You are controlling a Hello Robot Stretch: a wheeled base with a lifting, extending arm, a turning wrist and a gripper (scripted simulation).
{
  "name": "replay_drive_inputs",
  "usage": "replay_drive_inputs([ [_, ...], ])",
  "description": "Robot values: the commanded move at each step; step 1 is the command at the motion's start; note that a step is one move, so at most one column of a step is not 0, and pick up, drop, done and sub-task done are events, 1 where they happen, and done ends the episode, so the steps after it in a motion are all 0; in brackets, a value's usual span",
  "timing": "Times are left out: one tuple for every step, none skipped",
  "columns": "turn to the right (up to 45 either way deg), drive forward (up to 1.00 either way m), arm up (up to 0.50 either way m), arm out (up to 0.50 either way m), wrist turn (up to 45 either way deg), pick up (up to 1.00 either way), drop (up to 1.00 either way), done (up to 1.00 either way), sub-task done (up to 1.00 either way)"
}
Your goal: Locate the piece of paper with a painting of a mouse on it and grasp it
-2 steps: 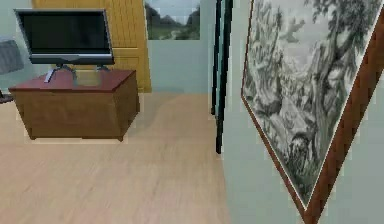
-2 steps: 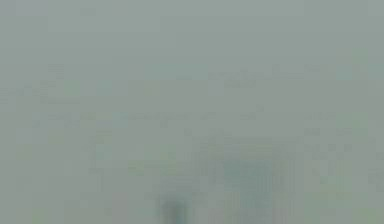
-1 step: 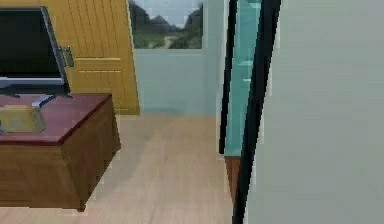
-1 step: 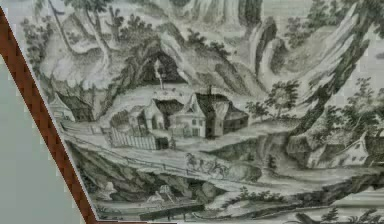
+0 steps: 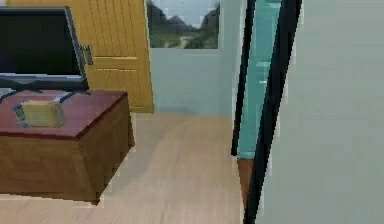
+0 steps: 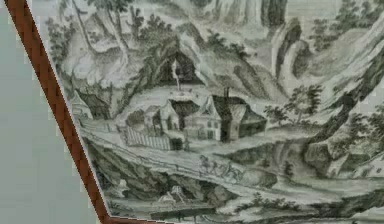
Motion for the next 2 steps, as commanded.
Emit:
replay_drive_inputs([
  [0.0,1.00,0.00,0.00,0.0,0.00,0.00,0.00,0.00],
  [0.0,0.10,0.00,0.00,0.0,0.00,0.00,0.00,0.00],
])
